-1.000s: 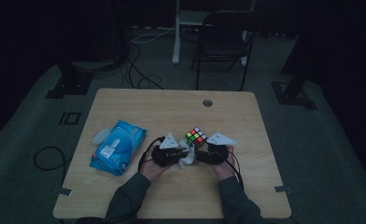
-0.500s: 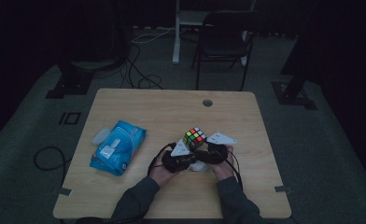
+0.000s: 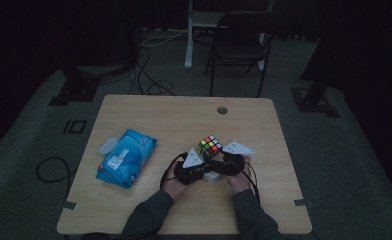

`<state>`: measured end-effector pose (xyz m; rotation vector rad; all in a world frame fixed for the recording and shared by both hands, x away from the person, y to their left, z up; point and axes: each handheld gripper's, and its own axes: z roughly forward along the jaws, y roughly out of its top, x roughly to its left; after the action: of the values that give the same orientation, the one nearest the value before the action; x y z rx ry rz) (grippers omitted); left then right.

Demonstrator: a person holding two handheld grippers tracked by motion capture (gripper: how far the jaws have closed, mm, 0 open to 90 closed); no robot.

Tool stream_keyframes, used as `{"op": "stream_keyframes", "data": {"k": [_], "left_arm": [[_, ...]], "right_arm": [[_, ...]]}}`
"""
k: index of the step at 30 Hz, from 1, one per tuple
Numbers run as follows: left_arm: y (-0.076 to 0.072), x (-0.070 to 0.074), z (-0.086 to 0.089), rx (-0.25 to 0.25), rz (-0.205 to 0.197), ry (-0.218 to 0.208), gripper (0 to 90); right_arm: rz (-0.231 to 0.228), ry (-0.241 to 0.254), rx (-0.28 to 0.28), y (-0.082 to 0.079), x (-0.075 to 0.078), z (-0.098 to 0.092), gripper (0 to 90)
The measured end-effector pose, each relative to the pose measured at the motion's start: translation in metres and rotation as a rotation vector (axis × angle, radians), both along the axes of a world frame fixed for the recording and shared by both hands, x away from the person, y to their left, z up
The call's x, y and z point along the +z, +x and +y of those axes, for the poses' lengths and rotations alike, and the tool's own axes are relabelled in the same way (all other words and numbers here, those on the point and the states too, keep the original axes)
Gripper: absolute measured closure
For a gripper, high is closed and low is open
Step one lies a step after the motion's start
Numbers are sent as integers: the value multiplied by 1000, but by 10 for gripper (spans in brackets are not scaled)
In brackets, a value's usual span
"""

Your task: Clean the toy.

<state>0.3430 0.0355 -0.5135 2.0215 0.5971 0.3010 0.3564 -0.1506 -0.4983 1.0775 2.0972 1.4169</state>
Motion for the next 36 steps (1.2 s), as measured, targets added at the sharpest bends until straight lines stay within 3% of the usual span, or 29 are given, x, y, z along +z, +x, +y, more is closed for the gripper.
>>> {"op": "stream_keyframes", "data": {"k": [22,36], "left_arm": [[5,-3,-11,14,-6,-30,831],[-2,2,9,33,-23,-16,829]], "right_arm": [[9,29,-3,0,1,-3,344],[7,34,-45,3,2,-12,344]]}}
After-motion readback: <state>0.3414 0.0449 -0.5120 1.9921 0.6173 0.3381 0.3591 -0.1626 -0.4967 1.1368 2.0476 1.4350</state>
